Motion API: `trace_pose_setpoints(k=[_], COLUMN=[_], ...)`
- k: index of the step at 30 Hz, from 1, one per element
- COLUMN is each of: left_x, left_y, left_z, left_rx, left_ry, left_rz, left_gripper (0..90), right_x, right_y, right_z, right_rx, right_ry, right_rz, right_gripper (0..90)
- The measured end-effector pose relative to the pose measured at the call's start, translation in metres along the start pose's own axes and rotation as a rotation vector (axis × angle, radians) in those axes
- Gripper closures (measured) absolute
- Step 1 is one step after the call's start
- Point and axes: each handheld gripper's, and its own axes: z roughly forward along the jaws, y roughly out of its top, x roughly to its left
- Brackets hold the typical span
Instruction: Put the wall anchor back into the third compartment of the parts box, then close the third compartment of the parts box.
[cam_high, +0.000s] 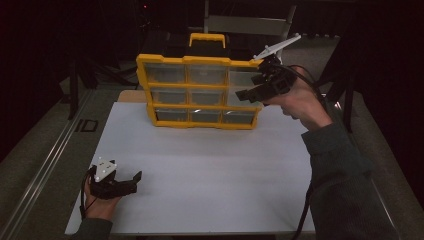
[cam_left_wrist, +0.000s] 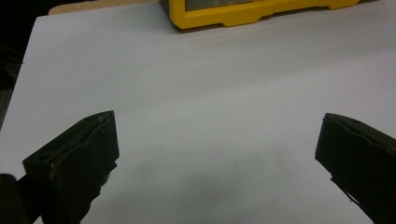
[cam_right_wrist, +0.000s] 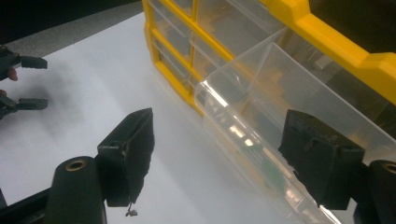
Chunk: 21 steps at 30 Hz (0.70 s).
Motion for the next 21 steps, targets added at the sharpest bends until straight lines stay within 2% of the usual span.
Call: trace_pose_setpoints(k=[21], left_x=[0.000], left_y=[0.000], left_z=[-0.001], left_rx=[0.001], left_ry=[0.002], left_rz=[0.001], left_gripper=[0.1], right_x=[0.008], right_y=[-0.013], right_z=[-0.005], right_rx=[-0.013], right_ry=[0.023], right_rz=[-0.022], right_gripper=[28.9])
